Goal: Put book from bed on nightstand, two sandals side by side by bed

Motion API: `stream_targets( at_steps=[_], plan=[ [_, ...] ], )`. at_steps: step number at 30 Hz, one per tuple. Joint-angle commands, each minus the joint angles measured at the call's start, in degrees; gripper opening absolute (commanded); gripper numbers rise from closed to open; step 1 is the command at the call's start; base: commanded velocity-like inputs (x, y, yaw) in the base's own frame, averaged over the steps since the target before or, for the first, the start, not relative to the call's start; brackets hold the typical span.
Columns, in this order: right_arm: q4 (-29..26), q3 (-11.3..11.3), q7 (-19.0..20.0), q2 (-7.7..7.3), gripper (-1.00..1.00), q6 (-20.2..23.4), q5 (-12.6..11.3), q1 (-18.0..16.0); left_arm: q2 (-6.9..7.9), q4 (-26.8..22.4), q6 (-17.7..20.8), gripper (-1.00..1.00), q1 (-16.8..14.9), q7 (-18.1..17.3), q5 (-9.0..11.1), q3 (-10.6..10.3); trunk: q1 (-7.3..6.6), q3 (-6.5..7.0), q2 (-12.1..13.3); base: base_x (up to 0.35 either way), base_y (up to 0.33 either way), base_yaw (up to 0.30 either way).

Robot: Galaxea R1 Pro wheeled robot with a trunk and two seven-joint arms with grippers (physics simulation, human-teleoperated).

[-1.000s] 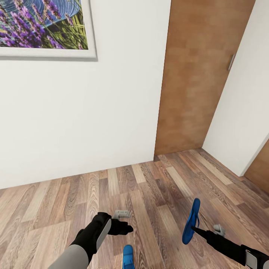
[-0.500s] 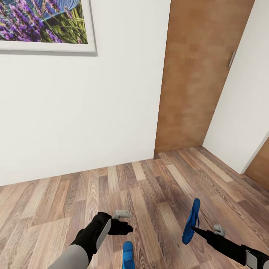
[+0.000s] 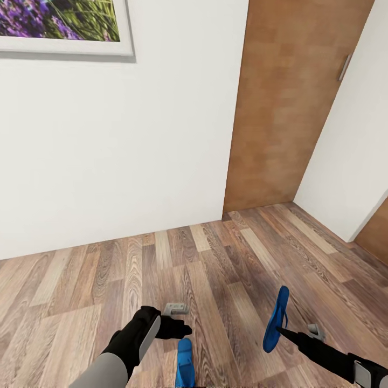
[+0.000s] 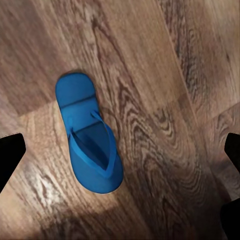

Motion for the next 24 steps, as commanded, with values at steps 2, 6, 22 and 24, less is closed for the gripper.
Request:
stream_targets(
  at_steps=[2,6,22,24],
  plan=[
    [0.1,0.3,0.2,0.00,-1.00,0.7,-0.7,-0.1,0.00,-0.1,0.3,1.00,0.0,0.1,0.4,0.0,0.04,-0.50,-0.1,0.000,0.000,0.000],
    [0.1,0.3,0.2,-0.02,-1.00,0.7,-0.7,-0.1,0.00,-0.1,0.3,1.00,0.0,0.1,0.4,0.0,0.14,-1.39,-0.1,0.000,0.000,0.000],
    [0.1,0.3,0.2,0.01,-1.00,0.7,-0.7,-0.1,0.00,-0.1,0.3,1.00,0.0,0.1,0.4,0.0,0.55,-4.93,-0.3,0.000,0.000,0.000],
    [0.1,0.4,0.2,-0.01,-1.00,0.7,-0.7,-0.1,0.00,-0.1,0.3,1.00,0.0,0.1,0.4,0.0,0.60,-5.37,-0.3,0.000,0.000,0.000]
  ],
)
